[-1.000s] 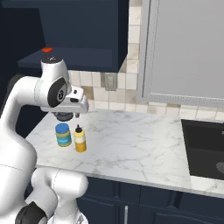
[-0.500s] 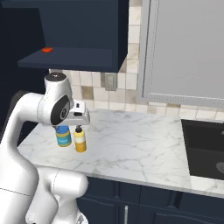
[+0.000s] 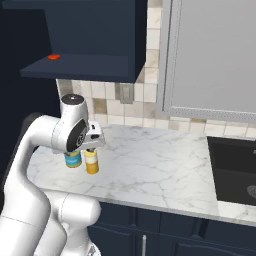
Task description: Pick the mustard and mayonnaise from the counter and place them in the cabinet.
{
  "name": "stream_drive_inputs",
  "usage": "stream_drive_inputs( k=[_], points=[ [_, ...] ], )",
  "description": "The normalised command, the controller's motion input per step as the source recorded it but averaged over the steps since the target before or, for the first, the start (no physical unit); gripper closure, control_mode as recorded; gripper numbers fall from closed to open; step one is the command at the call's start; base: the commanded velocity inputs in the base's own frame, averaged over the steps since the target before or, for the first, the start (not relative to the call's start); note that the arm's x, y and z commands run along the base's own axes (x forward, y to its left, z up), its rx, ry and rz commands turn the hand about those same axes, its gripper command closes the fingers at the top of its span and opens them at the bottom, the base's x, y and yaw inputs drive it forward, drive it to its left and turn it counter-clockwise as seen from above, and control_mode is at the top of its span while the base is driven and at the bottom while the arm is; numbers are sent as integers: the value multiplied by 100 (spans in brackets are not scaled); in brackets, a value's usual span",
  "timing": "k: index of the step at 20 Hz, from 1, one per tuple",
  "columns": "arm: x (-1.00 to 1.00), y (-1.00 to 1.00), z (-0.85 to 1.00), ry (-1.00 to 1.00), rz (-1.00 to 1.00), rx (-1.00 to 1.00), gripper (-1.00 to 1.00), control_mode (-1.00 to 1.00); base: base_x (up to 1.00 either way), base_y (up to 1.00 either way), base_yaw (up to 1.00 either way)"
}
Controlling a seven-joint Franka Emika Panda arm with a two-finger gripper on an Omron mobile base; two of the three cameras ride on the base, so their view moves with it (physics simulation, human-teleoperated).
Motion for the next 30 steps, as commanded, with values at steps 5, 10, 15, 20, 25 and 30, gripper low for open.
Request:
stream_drive_inputs(
  k=[5, 10, 15, 20, 25, 30],
  points=[
    [35, 0, -34, 0, 5, 0, -100, -100, 0, 0, 0],
    [51, 0, -40, 0, 0, -1, -100, -100, 0, 0, 0],
    [56, 0, -36, 1, 0, 0, -100, -100, 0, 0, 0],
    [46, 0, -24, 0, 0, 4, -100, -100, 0, 0, 0],
    [31, 0, -14, 0, 0, 9, -100, -100, 0, 0, 0],
    [11, 3, -16, 0, 1, 8, -100, -100, 0, 0, 0]
  ],
)
